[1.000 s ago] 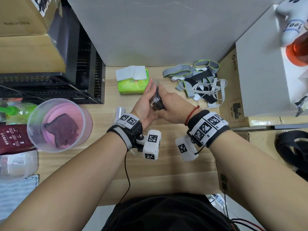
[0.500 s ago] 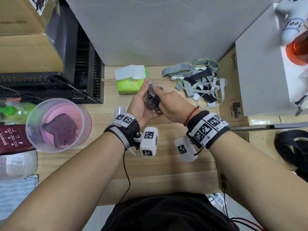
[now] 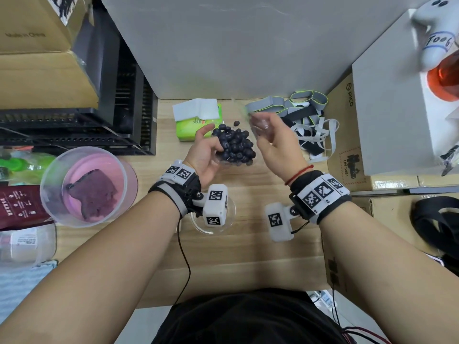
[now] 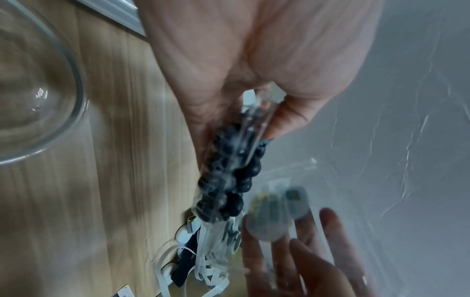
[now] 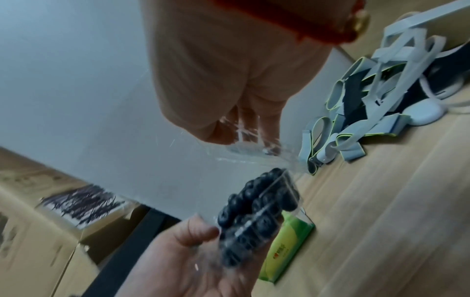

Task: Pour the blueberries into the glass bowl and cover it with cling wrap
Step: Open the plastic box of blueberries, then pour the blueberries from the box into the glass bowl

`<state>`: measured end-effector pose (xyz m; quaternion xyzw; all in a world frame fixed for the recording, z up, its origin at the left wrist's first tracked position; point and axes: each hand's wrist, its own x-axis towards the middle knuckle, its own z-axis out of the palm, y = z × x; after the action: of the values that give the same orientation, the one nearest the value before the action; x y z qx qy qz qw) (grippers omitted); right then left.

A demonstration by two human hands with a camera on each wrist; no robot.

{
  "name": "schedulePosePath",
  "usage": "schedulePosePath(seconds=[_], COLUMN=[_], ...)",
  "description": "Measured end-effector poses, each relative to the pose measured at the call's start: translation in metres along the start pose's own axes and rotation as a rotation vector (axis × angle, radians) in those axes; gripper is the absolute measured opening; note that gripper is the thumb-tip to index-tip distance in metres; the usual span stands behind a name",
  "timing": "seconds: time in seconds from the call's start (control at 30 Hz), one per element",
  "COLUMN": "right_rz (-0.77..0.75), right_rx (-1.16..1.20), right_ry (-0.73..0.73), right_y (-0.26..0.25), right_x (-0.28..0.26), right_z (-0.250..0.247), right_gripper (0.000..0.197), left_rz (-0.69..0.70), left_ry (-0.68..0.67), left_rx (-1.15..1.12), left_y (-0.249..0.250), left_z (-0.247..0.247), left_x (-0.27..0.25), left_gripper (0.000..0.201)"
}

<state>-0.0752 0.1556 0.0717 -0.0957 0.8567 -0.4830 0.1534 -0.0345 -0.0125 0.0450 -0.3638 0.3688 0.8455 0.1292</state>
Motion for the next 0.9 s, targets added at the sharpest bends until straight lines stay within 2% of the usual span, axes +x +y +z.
schedulePosePath(seconds=[0.2, 0.33, 0.43, 0.53, 0.73, 0.8, 0.9], right_rz=[0.015, 0.052, 0.251, 0.497, 0.626, 0.581, 0.501], right_rx=[0.107, 0.153, 0.286, 0.335, 0.193, 0.051, -0.238], right_ry=[0.052, 0.062, 0.042, -0.013, -0.099, -0.125, -0.073], right_y=[0.01, 0.02, 0.037, 0.065, 0.116, 0.125, 0.133], right_x=[-0.001, -0.005, -0.011, -0.02, -0.031, -0.025, -0.006], right_z=[-0.01, -0.009, -0.008, -0.008, 0.001, 0.005, 0.008], right_gripper=[0.044, 0.034, 0.028, 0.05, 0.059, 0.06, 0.065], left_rz=[-0.015, -0.029, -0.045, -0.06, -0.063, -0.059, -0.053], left_ry=[0.009, 0.049, 0.093, 0.126, 0.205, 0.216, 0.249], left_rx=[0.037, 0.053, -0.02, -0.034, 0.019, 0.019, 0.02], left_y=[0.0, -0.004, -0.01, -0.012, -0.012, -0.011, -0.009], left_z=[-0.005, -0.011, -0.02, -0.032, -0.057, -0.063, -0.072], left_x=[0.0, 0.003, 0.004, 0.002, 0.0, -0.001, -0.001], left_gripper=[0.083, 0.082, 0.076, 0.073, 0.073, 0.072, 0.072])
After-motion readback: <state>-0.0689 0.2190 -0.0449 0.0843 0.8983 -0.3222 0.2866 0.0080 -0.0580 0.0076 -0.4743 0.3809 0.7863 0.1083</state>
